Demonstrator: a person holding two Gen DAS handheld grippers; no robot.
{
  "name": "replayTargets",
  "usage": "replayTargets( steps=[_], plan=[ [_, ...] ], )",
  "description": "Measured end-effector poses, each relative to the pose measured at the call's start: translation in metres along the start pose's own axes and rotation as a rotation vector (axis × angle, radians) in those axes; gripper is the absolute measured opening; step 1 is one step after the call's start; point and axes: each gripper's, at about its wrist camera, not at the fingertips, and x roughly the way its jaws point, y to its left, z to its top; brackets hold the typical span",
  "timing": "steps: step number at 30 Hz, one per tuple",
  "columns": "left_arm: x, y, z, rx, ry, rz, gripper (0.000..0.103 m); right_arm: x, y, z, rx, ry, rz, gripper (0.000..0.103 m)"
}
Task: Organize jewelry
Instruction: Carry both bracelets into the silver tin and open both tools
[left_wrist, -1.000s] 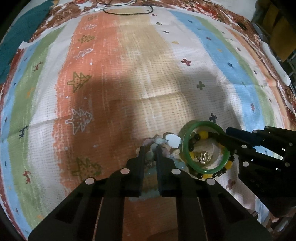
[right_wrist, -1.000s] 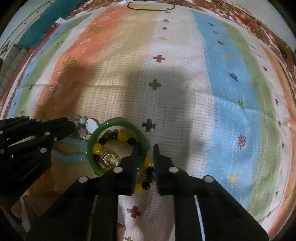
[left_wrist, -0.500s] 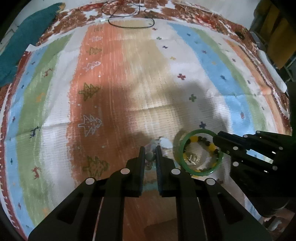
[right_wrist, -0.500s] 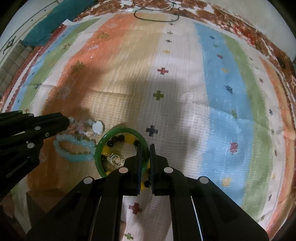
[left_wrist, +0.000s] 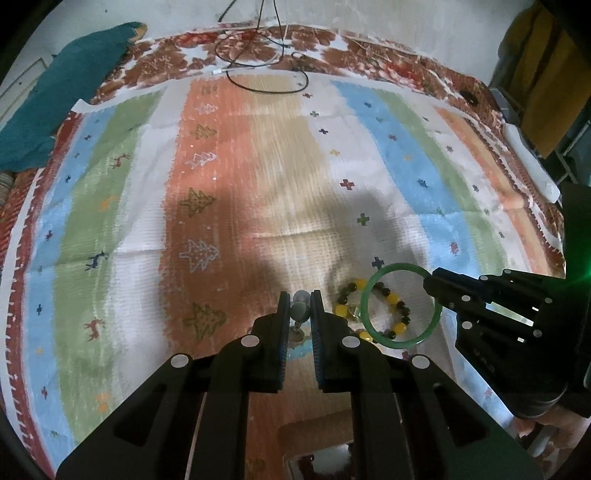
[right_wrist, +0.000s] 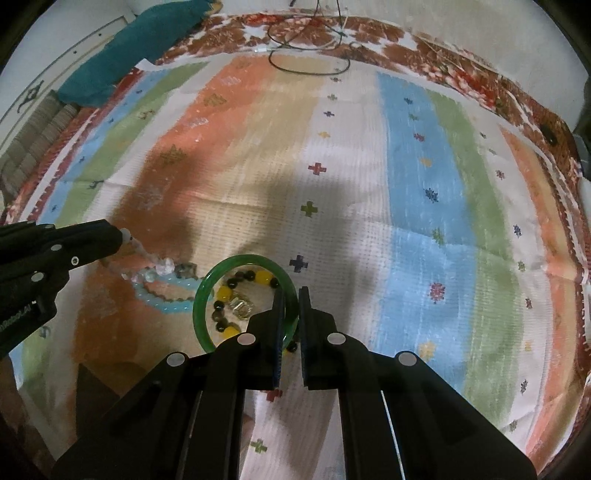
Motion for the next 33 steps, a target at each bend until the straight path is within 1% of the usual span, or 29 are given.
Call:
replayTargets(
  steps=[8, 14, 24, 33],
  plan=[
    [-0.023, -0.004, -0.008, 0.002, -0.036, -0.007, 0.011, -0.014, 0.006, -0.008, -0.009, -0.024, -0.001, 0.008],
    [-0.040, -0.004, -0.017, -0.006, -0.061, -0.026, 0.011, -0.026, 0.012, -0.016, -0.018, -0.043, 0.002, 0.008],
    [-0.072, -0.012, -0.039, 0.003, -0.115, -0.052, 0.011, -0.048, 0.014, -0.034, -0.011, -0.075, 0.004, 0.008],
    [-0.086, -0.024, -0.059, 0.031, -0.138, -0.059, 0.011, -0.066, 0.017, -0.047, -0.008, -0.107, 0.003, 0.008]
  ],
)
